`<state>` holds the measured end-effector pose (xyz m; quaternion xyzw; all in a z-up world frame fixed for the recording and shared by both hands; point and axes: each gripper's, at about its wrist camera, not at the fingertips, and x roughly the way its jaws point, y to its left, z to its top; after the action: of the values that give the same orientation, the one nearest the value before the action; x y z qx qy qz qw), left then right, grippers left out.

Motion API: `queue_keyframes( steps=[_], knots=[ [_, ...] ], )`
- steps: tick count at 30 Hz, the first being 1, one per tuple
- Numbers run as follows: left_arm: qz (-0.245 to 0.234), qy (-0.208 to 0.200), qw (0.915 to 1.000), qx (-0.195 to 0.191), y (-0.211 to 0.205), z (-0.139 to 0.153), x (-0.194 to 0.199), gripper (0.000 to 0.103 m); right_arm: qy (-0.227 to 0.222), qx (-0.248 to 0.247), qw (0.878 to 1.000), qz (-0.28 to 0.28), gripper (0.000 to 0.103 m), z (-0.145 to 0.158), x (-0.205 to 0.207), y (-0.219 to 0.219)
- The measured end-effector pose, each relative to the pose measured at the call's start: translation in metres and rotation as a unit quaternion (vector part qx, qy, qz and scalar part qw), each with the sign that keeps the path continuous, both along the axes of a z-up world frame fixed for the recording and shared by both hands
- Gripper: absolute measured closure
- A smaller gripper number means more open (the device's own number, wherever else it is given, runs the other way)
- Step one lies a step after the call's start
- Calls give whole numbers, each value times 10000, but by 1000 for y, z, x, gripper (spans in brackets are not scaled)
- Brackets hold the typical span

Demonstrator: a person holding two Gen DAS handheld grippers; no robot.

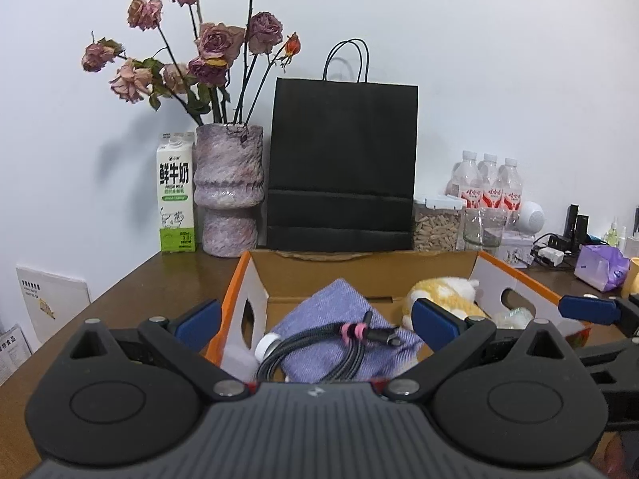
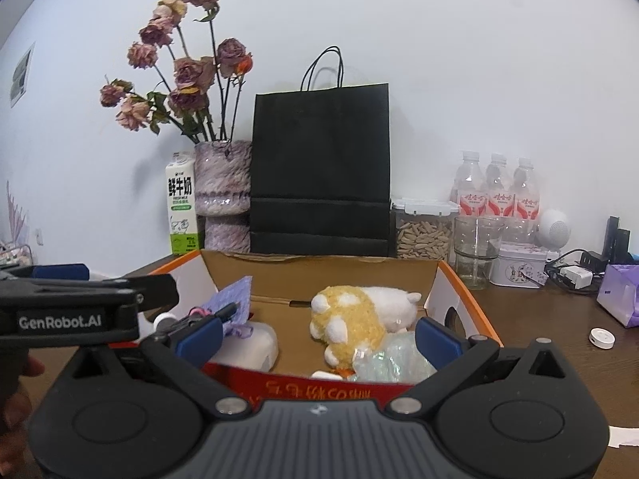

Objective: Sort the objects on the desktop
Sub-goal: 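Open both tools to drop the cable and lid into the box, then withdraw the left tool and grasp the white bottle cap on the table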

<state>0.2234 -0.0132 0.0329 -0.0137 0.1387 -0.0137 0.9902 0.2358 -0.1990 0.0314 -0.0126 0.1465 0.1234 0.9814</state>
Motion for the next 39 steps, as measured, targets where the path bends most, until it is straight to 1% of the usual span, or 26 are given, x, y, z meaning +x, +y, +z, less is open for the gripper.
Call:
queue_keyframes(
  steps=[3, 9, 15, 21, 30, 33, 37, 38, 39],
  knots=[
    [-33, 99, 9999, -12, 4, -3, -7, 0, 56, -109, 9999, 48, 0, -2, -7, 1],
    [17, 256, 9996, 85, 9, -10, -19, 0, 185, -229, 9995, 91, 0, -6, -22, -1],
    [16, 359, 9993, 96, 16, -14, -29, 0, 358, -278, 9990, 48, 0, -12, -33, -5],
    [-28, 582, 9982, 172, 20, -20, -36, 0, 506, -291, 9983, 5, 0, -17, -42, -10],
    [-443, 1032, 9935, 195, 20, -31, -42, 0, 799, -302, 9963, -56, 0, -23, -47, -17],
    [-549, 1265, 9899, 315, 17, -36, -40, 0, 873, -298, 9957, -36, 0, -24, -46, -17],
    [-716, 1368, 9875, 301, 16, -37, -40, 0, 970, -309, 9948, -39, 0, -25, -43, -16],
    [-750, 1386, 9870, 312, 15, -37, -41, 2, 994, -310, 9946, -43, 0, -25, -43, -16],
    [-778, 1410, 9864, 333, 14, -38, -41, 7, 1015, -312, 9943, -42, 0, -25, -42, -16]
  ],
)
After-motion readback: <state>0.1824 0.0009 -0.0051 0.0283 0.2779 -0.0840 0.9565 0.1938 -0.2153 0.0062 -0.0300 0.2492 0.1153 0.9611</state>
